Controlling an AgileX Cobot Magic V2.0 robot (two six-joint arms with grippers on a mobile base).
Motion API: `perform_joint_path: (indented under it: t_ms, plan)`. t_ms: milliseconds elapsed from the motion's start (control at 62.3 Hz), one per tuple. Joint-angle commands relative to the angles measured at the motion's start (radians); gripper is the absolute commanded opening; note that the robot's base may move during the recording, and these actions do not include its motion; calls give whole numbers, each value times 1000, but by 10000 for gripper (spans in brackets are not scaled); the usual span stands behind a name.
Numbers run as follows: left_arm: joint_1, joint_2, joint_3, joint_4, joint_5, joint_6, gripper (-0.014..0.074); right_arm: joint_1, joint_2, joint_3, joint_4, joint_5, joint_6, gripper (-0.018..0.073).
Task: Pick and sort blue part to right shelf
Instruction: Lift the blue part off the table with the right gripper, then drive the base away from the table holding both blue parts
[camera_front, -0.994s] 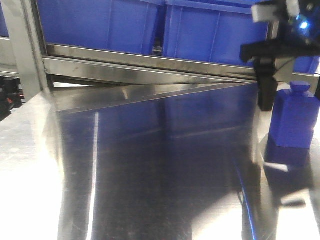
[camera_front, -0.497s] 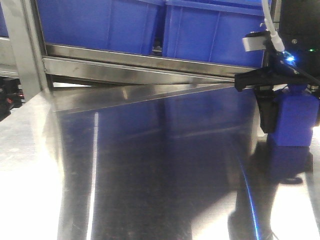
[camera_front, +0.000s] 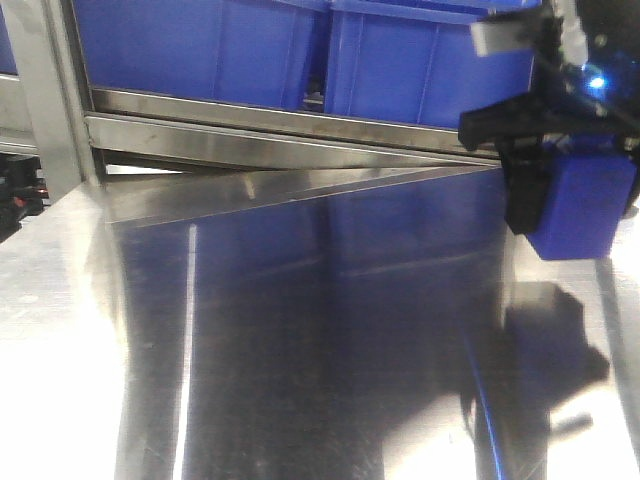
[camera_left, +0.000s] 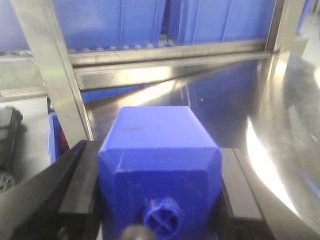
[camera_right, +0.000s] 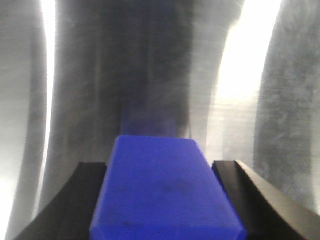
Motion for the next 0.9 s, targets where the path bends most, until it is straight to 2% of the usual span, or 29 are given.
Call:
perform_joint_path:
  t_ms: [0,192,385,658,882]
  plan:
    - [-8,-72,9,22,-83,-11,312,28,-125,25,-49,-60,-2,278]
    - [-8,-171,49,23,-73,-11,312,41,-311,159,-51,-153,-2,278]
    - [-8,-177,59,24,-73,-11,312,41,-549,343,-53,-266,-7,278]
    - [-8,-177,59,24,-73,-11,312,42,-896,582,-56,-386,-92,278]
    - [-8,-177,59,24,-73,-11,312,42,-1167,697,-58,-410,-172,278]
